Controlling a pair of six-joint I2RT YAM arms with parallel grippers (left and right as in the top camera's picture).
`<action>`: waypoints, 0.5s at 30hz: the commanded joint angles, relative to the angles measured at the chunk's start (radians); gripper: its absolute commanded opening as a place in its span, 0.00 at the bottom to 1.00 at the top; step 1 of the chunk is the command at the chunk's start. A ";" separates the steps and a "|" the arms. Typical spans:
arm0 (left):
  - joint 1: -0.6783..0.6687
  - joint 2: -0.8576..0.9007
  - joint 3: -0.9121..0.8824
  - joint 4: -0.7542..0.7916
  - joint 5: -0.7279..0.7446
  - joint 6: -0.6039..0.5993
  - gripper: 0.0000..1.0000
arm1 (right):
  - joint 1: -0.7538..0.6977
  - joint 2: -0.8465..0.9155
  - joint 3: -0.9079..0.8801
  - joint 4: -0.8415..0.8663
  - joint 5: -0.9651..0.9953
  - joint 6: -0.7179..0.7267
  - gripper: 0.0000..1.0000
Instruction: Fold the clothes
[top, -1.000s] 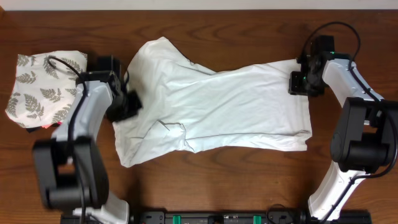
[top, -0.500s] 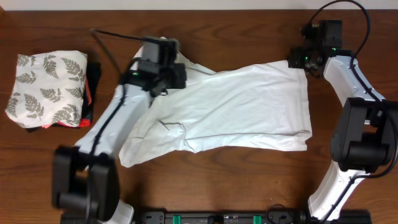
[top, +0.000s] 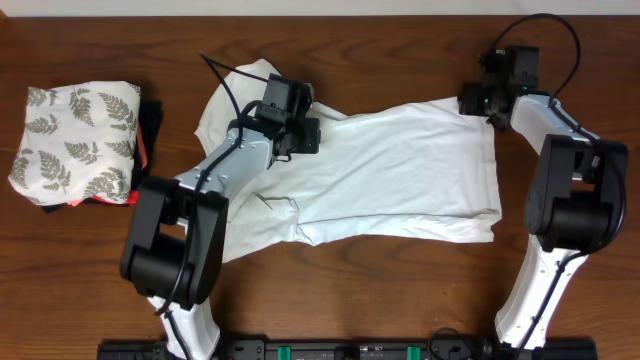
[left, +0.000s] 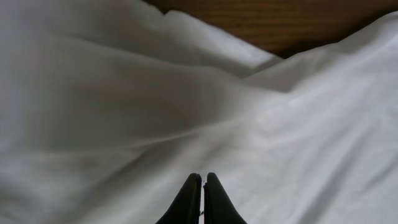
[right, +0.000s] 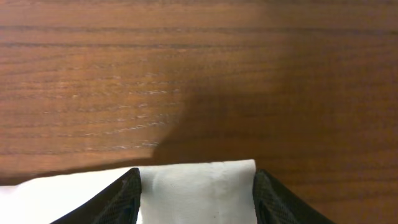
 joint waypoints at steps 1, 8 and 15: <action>-0.001 0.037 -0.001 -0.005 0.002 0.013 0.06 | -0.007 0.043 0.014 -0.011 0.006 -0.006 0.56; -0.001 0.047 -0.001 -0.007 0.002 0.013 0.06 | -0.007 0.053 0.020 -0.032 0.002 -0.007 0.57; -0.001 0.047 -0.001 -0.008 0.002 0.013 0.07 | -0.009 -0.052 0.033 -0.048 -0.022 -0.008 0.57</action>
